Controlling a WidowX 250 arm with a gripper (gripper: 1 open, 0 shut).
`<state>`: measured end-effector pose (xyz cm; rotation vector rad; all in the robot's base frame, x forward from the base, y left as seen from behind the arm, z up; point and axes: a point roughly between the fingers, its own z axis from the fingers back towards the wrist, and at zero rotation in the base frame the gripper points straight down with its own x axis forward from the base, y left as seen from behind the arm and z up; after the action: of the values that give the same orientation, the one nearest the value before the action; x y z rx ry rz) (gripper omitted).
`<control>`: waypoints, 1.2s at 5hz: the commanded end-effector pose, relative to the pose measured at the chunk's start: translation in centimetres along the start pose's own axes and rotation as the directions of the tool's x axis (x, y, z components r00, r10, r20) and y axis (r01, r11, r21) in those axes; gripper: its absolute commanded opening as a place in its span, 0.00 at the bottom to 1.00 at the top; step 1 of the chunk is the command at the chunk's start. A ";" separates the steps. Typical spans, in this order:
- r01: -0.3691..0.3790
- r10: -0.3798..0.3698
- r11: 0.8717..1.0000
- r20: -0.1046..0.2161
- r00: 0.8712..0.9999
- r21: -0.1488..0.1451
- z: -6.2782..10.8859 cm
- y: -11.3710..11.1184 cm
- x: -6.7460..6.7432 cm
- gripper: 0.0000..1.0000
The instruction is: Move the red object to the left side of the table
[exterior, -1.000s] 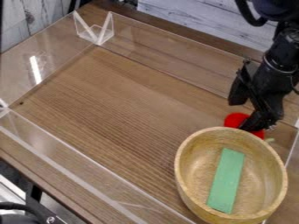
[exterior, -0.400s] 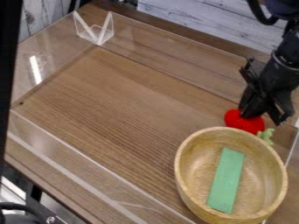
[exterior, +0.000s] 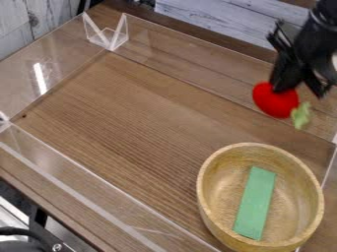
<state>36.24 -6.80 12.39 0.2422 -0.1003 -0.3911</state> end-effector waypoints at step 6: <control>-0.641 0.658 0.743 -0.035 0.752 0.191 4.3 14.6 -10.1 0.00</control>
<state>31.88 9.19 17.64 0.3717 -0.0476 0.3322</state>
